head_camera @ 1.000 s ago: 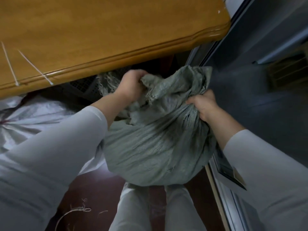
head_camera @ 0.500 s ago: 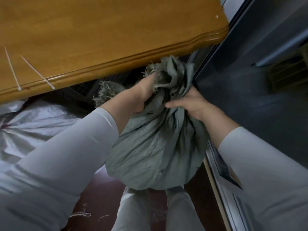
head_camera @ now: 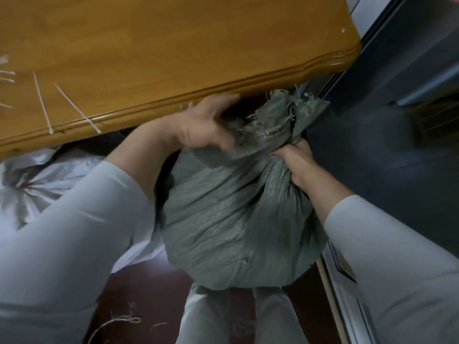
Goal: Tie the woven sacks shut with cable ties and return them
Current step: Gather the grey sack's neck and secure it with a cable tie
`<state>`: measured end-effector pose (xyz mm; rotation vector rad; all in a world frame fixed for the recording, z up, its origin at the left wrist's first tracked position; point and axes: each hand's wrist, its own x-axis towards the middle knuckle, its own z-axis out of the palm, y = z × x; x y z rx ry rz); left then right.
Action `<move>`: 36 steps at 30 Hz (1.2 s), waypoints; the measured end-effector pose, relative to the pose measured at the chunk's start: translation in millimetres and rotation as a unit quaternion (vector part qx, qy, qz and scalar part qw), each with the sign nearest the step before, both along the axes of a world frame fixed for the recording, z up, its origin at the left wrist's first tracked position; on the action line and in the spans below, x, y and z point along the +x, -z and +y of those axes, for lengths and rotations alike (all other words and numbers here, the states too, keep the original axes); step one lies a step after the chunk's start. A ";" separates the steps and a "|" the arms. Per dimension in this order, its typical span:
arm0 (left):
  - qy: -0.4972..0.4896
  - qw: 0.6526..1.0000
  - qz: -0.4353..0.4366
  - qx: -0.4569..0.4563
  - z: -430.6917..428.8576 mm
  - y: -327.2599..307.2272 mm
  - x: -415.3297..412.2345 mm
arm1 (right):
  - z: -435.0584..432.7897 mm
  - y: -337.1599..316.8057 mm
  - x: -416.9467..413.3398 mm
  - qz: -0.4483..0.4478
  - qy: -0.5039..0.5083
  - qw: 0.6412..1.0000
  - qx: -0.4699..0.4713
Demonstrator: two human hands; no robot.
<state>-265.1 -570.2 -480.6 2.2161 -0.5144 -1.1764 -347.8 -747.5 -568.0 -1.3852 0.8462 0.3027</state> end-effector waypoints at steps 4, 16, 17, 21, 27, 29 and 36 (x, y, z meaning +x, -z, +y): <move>0.119 0.947 -0.195 0.227 9.0 37.0 -27.7 | -0.3 -1.6 4.1 -0.013 -0.017 1.000 0.006; -0.304 0.941 0.092 -0.116 -48.9 14.3 -31.2 | 12.1 -16.2 6.6 -0.036 -0.130 0.990 0.046; -0.323 0.930 0.114 -0.132 -49.3 14.2 -32.0 | 13.3 -15.1 7.3 -0.034 -0.128 0.990 0.037; -0.405 0.850 0.244 -0.231 -40.5 19.8 -34.0 | 21.4 -10.1 9.9 -0.031 -0.064 0.997 -0.010; -0.498 0.820 0.107 -0.260 10.1 68.2 -18.4 | 8.8 2.6 10.6 0.020 0.011 0.999 0.036; -0.386 0.900 0.071 -0.189 8.4 83.7 -24.1 | 6.6 5.6 12.7 0.004 0.009 0.999 0.041; -0.243 0.910 0.277 -0.188 -26.6 110.6 -54.3 | 9.6 13.4 27.2 -0.037 0.036 0.998 0.031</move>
